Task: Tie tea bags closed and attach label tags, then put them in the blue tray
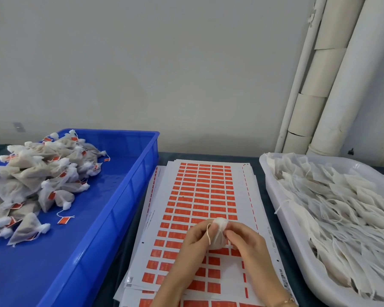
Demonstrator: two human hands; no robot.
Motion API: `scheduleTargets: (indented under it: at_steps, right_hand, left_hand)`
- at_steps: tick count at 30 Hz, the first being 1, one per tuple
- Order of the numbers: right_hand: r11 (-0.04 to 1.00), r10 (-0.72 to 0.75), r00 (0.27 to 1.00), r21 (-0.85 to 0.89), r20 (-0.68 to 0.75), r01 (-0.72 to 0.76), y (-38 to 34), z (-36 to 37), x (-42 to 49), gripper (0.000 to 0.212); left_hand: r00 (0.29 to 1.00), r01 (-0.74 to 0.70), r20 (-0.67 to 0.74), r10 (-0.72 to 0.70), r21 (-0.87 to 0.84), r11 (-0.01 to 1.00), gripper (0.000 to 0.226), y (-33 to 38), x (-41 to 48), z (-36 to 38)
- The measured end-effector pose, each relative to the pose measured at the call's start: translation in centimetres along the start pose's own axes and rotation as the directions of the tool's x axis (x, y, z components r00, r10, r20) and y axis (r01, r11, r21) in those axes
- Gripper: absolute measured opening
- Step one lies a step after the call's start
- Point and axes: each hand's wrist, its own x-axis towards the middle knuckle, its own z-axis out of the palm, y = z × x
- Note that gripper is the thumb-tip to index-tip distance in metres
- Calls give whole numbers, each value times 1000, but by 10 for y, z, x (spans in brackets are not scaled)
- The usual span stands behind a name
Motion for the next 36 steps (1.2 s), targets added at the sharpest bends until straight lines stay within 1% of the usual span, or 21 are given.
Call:
scheduleTargets:
  at_steps: [3,6,9,13,17,20,22,24,27,28,31,36]
  right_hand:
    - [999,21,998,29,-53,-20,1,-2,2,17]
    - [998,27,997,52,-77,-23,2,-3,1,17]
    - [996,13,994,85,-107,-4,1,-4,1,17]
    - [996,-48,992,72,-121,57,1,-3,1,16]
    - [989,-139,983,34,-122,144,2,-3,0,15]
    - [974,-226,963,-32,-149,224,3,-5,1,9]
    - [965,-261,956,-74,-135,253,5,-6,0,7]
    - [939,-315,943,-176,-107,294,7,-4,-3,10]
    - [814,-459,886,-427,-61,393,9,1,-7,14]
    - [783,-483,874,-473,-55,403,9,2,-7,16]
    - [764,-499,863,-508,-76,397,8,2,-7,21]
    - [745,-508,859,-534,-66,399,8,2,-7,24]
  left_hand:
    - [1000,20,-22,-21,-10,1000,28,-4,1,0]
    - [994,84,-61,-87,-50,995,22,-7,3,1]
    - [984,142,-92,-151,-94,985,22,-11,7,1]
    - [974,189,-82,-209,-205,960,23,-14,9,1]
    - [967,218,-65,-248,-301,928,33,-13,10,1]
    - [964,222,-68,-258,-332,917,36,-12,10,1]
    - [962,229,-64,-265,-338,913,37,-12,9,1]
    - [959,237,-59,-276,-358,903,37,-11,9,1]
    - [958,242,-53,-283,-385,891,35,-12,10,0]
    - [959,240,-48,-280,-390,889,34,-12,10,0]
    - [959,237,-52,-278,-392,889,35,-12,10,-1]
    - [968,208,-54,-246,-379,902,27,-9,8,-1]
